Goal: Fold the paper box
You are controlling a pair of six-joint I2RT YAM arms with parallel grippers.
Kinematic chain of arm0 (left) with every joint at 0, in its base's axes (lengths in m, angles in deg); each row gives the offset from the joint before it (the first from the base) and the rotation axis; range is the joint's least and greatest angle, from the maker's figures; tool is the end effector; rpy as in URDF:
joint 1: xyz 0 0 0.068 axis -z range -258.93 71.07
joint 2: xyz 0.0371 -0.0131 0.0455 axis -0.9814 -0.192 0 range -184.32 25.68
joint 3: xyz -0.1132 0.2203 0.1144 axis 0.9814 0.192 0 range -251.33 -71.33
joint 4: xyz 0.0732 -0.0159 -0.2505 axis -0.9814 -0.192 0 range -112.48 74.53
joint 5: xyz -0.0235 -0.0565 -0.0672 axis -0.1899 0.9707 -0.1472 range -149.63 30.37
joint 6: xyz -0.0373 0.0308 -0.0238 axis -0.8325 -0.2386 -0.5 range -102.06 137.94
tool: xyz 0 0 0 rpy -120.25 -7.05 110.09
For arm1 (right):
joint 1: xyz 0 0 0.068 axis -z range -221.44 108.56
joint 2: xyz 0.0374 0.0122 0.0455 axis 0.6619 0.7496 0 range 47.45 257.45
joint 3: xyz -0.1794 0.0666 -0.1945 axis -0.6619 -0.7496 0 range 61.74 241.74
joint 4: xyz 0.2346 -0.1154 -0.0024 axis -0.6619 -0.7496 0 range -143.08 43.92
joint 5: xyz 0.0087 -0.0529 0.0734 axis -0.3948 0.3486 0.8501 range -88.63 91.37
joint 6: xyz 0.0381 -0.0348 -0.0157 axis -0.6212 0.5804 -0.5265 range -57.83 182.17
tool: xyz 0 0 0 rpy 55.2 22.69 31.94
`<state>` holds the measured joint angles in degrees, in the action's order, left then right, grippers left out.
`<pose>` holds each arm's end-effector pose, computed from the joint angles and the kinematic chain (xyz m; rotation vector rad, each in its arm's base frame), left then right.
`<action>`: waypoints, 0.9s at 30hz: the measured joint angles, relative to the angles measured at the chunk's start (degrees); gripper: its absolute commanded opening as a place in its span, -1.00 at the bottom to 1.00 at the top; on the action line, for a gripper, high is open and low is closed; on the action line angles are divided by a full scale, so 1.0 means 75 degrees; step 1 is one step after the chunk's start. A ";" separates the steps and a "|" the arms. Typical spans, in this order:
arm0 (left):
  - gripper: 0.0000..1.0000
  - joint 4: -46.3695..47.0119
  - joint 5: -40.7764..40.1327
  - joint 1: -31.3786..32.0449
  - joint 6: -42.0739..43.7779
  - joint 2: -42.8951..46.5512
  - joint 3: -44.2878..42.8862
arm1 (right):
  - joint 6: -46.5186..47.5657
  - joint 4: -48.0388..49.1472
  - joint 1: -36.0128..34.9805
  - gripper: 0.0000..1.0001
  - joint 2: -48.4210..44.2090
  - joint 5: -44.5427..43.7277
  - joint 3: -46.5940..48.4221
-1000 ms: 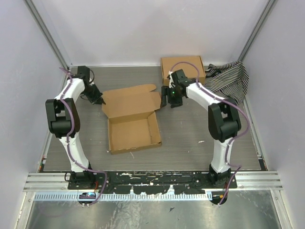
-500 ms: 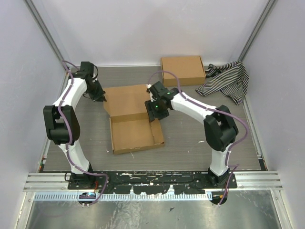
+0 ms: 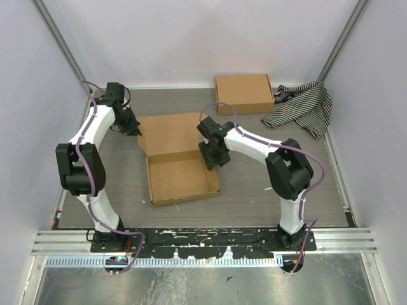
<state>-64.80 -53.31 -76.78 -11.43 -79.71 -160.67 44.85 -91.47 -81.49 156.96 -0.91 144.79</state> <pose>0.3872 -0.0184 0.2586 -0.6127 2.6721 -0.3083 0.2982 0.2487 0.2028 -0.5507 2.7863 0.1681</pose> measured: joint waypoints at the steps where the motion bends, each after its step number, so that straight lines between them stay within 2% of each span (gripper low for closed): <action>1: -1.00 0.0009 0.0000 0.0000 -0.0003 0.0026 0.0035 | 0.0000 0.0017 -0.0003 0.01 0.0000 0.0029 -0.0122; 3: -1.00 0.0015 0.0003 0.0000 -0.0003 0.0047 0.0079 | 0.0000 0.0012 -0.0035 -0.14 0.0000 0.0093 -0.0254; 6: -1.00 0.0015 0.0020 0.0000 -0.0006 0.0047 0.0085 | -0.0035 0.0044 -0.0093 -0.53 0.0006 0.0119 -0.0283; 10: -1.00 0.0017 0.0026 0.0000 -0.0006 0.0090 0.0085 | -0.0291 0.0003 -0.0239 -0.95 0.0070 -0.0096 -0.0230; 21: -1.00 -0.0227 -0.0414 0.0219 0.0128 0.0498 0.0125 | -0.1317 -0.0836 -0.0874 -0.98 0.0755 -0.1807 0.0659; 27: -1.00 -0.0289 -0.0656 0.0388 0.0265 0.0691 0.0125 | -0.1495 -0.1035 -0.0968 -0.98 0.0924 -0.2060 0.0845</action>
<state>-66.96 -58.22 -73.87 -9.44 -74.53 -159.73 33.64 -99.22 -88.75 163.89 -16.36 151.13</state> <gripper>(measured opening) 0.008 0.065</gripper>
